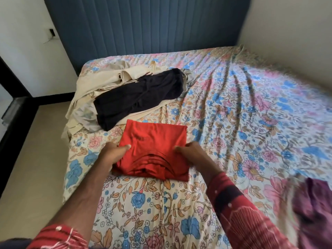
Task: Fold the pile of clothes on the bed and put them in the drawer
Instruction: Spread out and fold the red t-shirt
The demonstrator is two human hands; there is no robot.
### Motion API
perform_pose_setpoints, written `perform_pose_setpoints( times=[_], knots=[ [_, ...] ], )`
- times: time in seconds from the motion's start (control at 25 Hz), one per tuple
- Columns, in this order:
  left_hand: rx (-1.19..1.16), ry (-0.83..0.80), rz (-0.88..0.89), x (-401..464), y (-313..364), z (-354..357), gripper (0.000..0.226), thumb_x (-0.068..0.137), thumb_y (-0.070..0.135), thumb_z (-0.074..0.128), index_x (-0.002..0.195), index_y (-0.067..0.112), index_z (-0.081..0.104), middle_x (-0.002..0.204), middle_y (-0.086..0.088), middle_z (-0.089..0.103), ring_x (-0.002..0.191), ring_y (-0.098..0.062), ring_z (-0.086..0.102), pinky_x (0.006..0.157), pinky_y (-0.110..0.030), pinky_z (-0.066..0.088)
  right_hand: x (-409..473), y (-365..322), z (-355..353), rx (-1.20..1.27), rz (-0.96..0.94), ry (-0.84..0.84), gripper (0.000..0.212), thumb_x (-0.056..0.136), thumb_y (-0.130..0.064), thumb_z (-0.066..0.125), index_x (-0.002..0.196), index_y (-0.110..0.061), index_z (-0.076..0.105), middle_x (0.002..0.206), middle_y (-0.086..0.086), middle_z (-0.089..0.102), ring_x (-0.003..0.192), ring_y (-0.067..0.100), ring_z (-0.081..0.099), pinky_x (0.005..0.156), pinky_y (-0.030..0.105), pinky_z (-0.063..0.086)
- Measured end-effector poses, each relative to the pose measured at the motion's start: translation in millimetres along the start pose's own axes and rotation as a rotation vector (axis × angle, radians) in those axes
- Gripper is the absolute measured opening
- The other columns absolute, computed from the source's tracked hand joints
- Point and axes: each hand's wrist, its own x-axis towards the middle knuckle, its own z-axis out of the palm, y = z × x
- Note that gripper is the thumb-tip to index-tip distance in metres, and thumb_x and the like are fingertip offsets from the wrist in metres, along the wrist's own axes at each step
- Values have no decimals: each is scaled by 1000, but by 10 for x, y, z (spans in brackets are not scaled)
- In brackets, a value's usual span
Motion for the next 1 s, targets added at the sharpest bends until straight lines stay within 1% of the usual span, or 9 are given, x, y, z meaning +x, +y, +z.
perform_pose_setpoints(
  times=[0.04, 0.12, 0.24, 0.32, 0.44, 0.6, 0.72, 0.84, 1.0],
  knots=[
    [-3, -43, 4, -28, 44, 9, 27, 92, 37, 72, 98, 11, 69, 100, -10, 72, 91, -29, 68, 83, -39, 53, 10, -56, 36, 26, 15, -14, 41, 89, -30, 79, 116, -2, 64, 108, 9, 71, 80, 18, 69, 57, 26, 59],
    [-23, -110, 57, -82, 148, 38, 5, 92, 22, 72, 93, 21, 67, 97, -8, 73, 87, -27, 69, 82, -40, 56, 60, -125, 87, -8, 0, -4, 37, 87, -31, 81, 113, -9, 68, 104, 4, 72, 83, 19, 70, 63, 29, 61],
    [-115, -132, 99, -155, 249, 81, 15, 91, 10, 67, 99, 23, 65, 98, -9, 72, 90, -31, 70, 89, -47, 57, 64, -221, 144, -18, -14, 19, 25, 82, -26, 81, 101, -12, 71, 100, 7, 75, 87, 24, 73, 81, 44, 64],
    [-170, -126, 83, -199, 242, 52, 21, 92, 4, 63, 110, 15, 63, 104, -13, 70, 93, -33, 68, 82, -44, 57, 3, -280, 130, 169, 76, -60, 27, 85, -16, 80, 108, -7, 70, 97, 11, 75, 82, 24, 72, 80, 43, 62],
    [-231, -160, 28, -274, 131, -84, 24, 92, 0, 60, 113, 13, 60, 109, -18, 69, 93, -38, 70, 79, -49, 59, -108, -293, 43, 417, 214, -210, 37, 85, -18, 83, 116, -6, 68, 100, 13, 77, 79, 29, 72, 75, 43, 62],
    [-345, -351, -38, -410, 30, -267, 34, 88, -4, 65, 119, 8, 59, 109, -29, 71, 88, -46, 74, 67, -51, 62, -226, -198, -49, 597, 258, -225, 49, 79, -18, 86, 121, -3, 66, 98, 18, 76, 69, 33, 74, 61, 48, 63],
    [-381, -466, 39, -606, 153, -226, 38, 87, -8, 63, 121, 9, 64, 108, -30, 72, 94, -47, 72, 73, -51, 62, -508, -49, -201, 555, 125, -193, 33, 86, -9, 78, 117, -4, 69, 103, 20, 76, 77, 31, 74, 72, 45, 64],
    [-423, -622, 149, -839, 456, 85, 45, 84, -10, 61, 126, 6, 64, 115, -26, 72, 106, -47, 69, 87, -54, 60, -934, 154, -765, 541, -166, -29, 26, 91, 0, 71, 114, -11, 68, 110, 18, 75, 91, 29, 73, 87, 46, 61],
    [-442, -822, 264, -1386, 953, 768, 47, 88, -14, 54, 127, 9, 65, 120, -23, 71, 109, -43, 69, 86, -49, 61, -1667, 354, -1617, 556, -381, 168, 37, 93, 5, 66, 125, -13, 62, 99, 9, 78, 84, 22, 75, 72, 33, 61]
  ],
)
